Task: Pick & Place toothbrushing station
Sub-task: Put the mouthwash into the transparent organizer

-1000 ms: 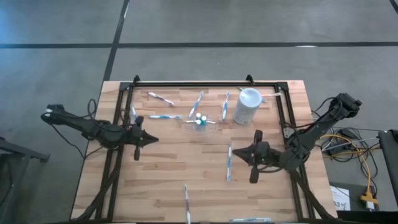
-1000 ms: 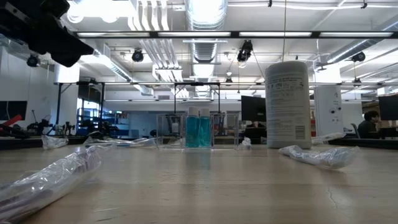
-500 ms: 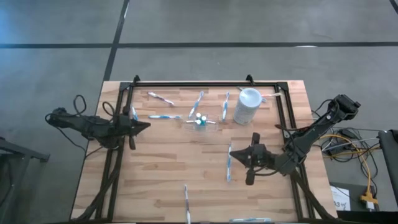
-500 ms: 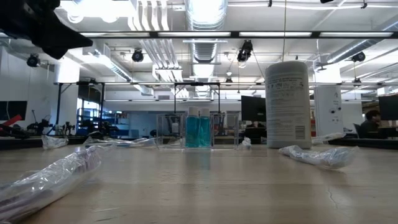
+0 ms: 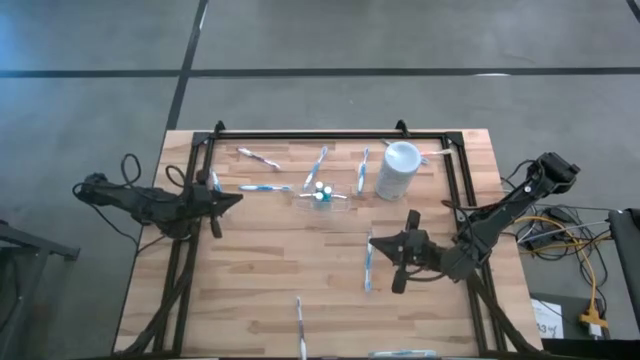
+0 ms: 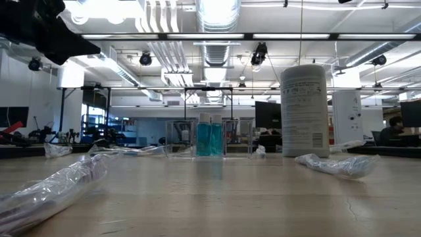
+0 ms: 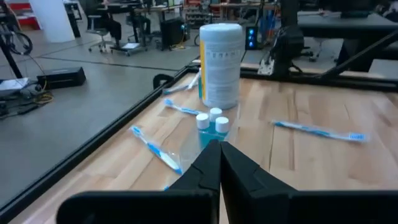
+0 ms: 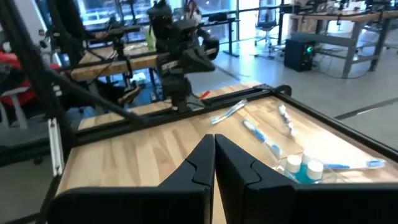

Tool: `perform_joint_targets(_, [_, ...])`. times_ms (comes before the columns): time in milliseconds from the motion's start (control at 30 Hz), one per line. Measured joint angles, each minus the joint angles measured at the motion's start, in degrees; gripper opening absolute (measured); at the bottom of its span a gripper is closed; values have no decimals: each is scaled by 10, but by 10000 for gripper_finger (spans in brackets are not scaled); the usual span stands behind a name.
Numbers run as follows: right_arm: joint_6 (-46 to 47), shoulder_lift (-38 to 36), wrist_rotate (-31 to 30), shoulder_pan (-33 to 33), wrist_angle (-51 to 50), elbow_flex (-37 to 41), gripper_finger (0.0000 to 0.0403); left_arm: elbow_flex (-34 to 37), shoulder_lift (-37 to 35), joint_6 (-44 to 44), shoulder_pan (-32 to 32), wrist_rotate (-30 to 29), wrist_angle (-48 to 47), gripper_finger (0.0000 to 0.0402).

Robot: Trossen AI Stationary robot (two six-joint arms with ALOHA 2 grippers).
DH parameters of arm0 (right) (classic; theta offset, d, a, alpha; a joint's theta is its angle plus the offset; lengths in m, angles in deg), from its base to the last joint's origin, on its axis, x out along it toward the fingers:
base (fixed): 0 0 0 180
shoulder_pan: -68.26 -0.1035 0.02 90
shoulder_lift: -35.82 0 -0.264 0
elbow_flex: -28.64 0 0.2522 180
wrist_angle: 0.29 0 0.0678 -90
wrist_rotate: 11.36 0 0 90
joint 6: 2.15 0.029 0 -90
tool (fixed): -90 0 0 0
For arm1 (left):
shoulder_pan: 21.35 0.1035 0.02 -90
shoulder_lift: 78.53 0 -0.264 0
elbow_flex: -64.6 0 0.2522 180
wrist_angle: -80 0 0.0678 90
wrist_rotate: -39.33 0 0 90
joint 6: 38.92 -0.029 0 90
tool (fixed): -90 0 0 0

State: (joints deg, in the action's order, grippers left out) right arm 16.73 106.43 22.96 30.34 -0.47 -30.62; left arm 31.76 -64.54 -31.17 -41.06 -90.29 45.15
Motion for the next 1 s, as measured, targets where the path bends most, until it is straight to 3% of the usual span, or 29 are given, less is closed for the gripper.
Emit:
perform_joint_targets(133, [-8,0,3,15,5,0,8,0,0,-24,0,64,10,6])
perform_joint_targets(400, [-39,32,46,20,7,0,8,-3,-1,-85,0,251,76,7])
perform_joint_targets(633, [-71,54,121,13,32,3,8,-61,-1,-88,0,257,74,3])
perform_joint_targets(1000, [-118,90,125,-30,84,19,8,-108,0,-77,0,203,55,3])
